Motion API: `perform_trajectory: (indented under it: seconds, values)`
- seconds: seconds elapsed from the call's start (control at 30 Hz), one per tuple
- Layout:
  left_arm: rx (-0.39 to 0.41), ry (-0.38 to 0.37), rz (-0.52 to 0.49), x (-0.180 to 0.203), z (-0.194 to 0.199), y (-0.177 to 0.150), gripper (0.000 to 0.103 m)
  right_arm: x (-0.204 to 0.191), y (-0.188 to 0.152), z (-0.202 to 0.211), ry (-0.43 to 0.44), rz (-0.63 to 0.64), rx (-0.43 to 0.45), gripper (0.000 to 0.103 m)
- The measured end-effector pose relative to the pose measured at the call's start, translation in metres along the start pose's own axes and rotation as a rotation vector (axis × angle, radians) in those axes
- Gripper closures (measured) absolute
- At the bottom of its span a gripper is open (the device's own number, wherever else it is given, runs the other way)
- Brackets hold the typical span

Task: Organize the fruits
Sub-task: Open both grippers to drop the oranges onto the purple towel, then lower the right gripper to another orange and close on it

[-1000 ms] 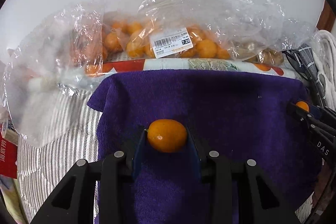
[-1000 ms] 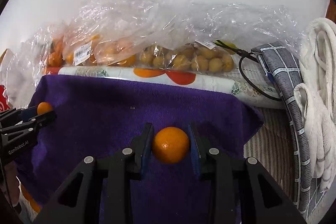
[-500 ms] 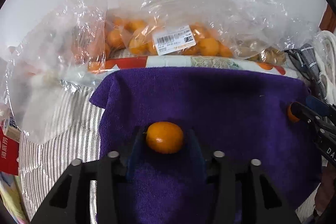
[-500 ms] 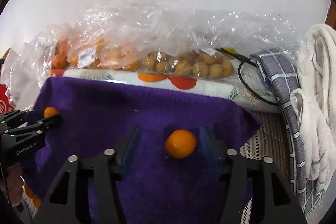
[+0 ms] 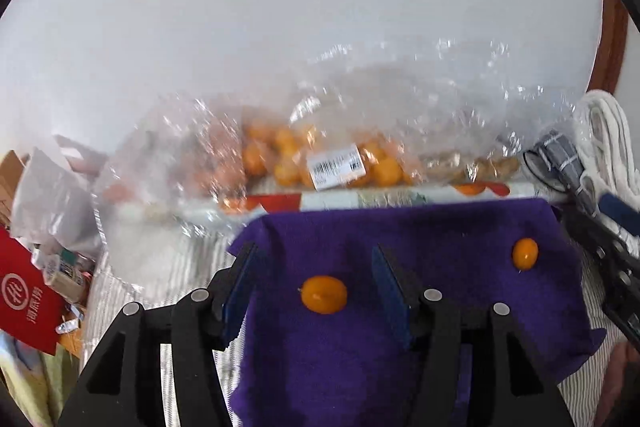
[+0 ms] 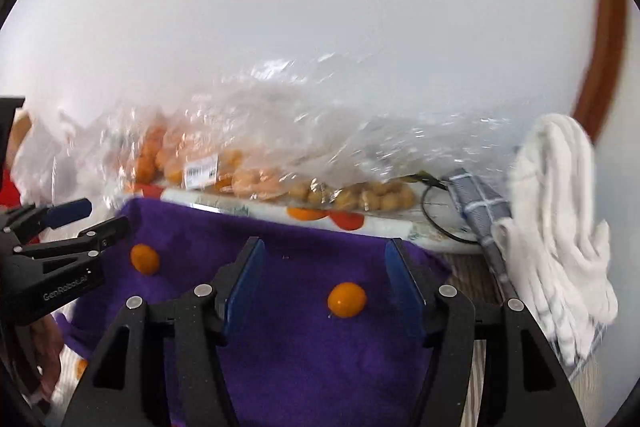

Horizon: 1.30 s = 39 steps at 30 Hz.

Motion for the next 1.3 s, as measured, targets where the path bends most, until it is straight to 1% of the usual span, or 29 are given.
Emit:
perform_trajectory:
  seconds: [0.07, 0.2, 0.23, 0.33, 0.43, 0.47, 0.53, 0.63, 0.7, 0.77, 0.83, 0.87, 0.93, 1.03, 1.1, 1.17, 1.23, 1.3]
  values:
    - [0.0, -0.044, 0.005, 0.004, 0.014, 0.001, 0.048, 0.003, -0.009, 0.015, 0.027, -0.049, 0.0, 0.041]
    - [0.026, -0.099, 0.006, 0.011, 0.037, 0.004, 0.048, 0.01, -0.036, 0.04, -0.003, -0.062, -0.03, 0.041]
    - [0.039, -0.115, -0.007, 0.013, 0.042, 0.006, 0.048, 0.01, -0.044, 0.047, 0.007, -0.06, -0.046, 0.041]
    - [0.093, -0.107, 0.006, 0.006, 0.06, 0.014, 0.048, 0.005, -0.064, 0.069, 0.051, -0.067, -0.053, 0.041]
    - [0.09, -0.123, 0.049, -0.008, 0.075, 0.01, 0.048, -0.01, -0.084, 0.086, 0.073, -0.047, -0.053, 0.041]
    - [0.076, -0.14, 0.07, -0.014, 0.078, 0.002, 0.048, -0.016, -0.091, 0.091, 0.086, -0.033, -0.054, 0.04]
    - [0.033, -0.162, 0.078, -0.024, 0.08, -0.023, 0.048, -0.032, -0.105, 0.099, 0.116, -0.014, -0.054, 0.034]
    - [-0.045, -0.164, 0.093, -0.042, 0.076, -0.076, 0.048, -0.061, -0.132, 0.107, 0.159, 0.022, -0.051, 0.034]
    - [-0.112, -0.166, 0.12, -0.061, 0.073, -0.116, 0.048, -0.075, -0.148, 0.111, 0.178, 0.046, -0.057, 0.034]
    - [-0.141, -0.155, 0.15, -0.078, 0.074, -0.145, 0.048, -0.09, -0.164, 0.116, 0.212, 0.063, -0.061, 0.034]
    - [-0.153, -0.136, 0.16, -0.091, 0.077, -0.171, 0.048, -0.098, -0.175, 0.117, 0.225, 0.063, -0.066, 0.036]
    - [-0.157, -0.128, 0.169, -0.097, 0.079, -0.183, 0.048, -0.102, -0.182, 0.116, 0.226, 0.058, -0.072, 0.039]
    - [-0.165, -0.127, 0.169, -0.103, 0.083, -0.199, 0.048, -0.108, -0.192, 0.113, 0.22, 0.057, -0.091, 0.046]
    - [-0.161, -0.099, 0.15, -0.11, 0.085, -0.215, 0.048, -0.106, -0.202, 0.101, 0.183, 0.054, -0.122, 0.054]
    - [-0.159, -0.079, 0.141, -0.114, 0.086, -0.221, 0.048, -0.105, -0.209, 0.092, 0.182, 0.043, -0.154, 0.058]
    - [-0.163, -0.075, 0.136, -0.115, 0.086, -0.225, 0.048, -0.104, -0.213, 0.087, 0.207, 0.012, -0.169, 0.059]
    - [-0.136, -0.058, 0.115, -0.114, 0.088, -0.226, 0.048, -0.103, -0.216, 0.083, 0.214, -0.015, -0.172, 0.059]
    - [-0.116, -0.03, 0.085, -0.114, 0.091, -0.231, 0.048, -0.102, -0.214, 0.08, 0.212, -0.026, -0.156, 0.059]
Point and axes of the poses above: each gripper's, at about its wrist camera, not at the fingertips, and z roughly against the way its jaws point, x to its right, y to its top, the point moved 9 cm from there along -z, roughly the way its jaws point, and after that the axes turned 11 degrees about z, right-handed, at the moved point
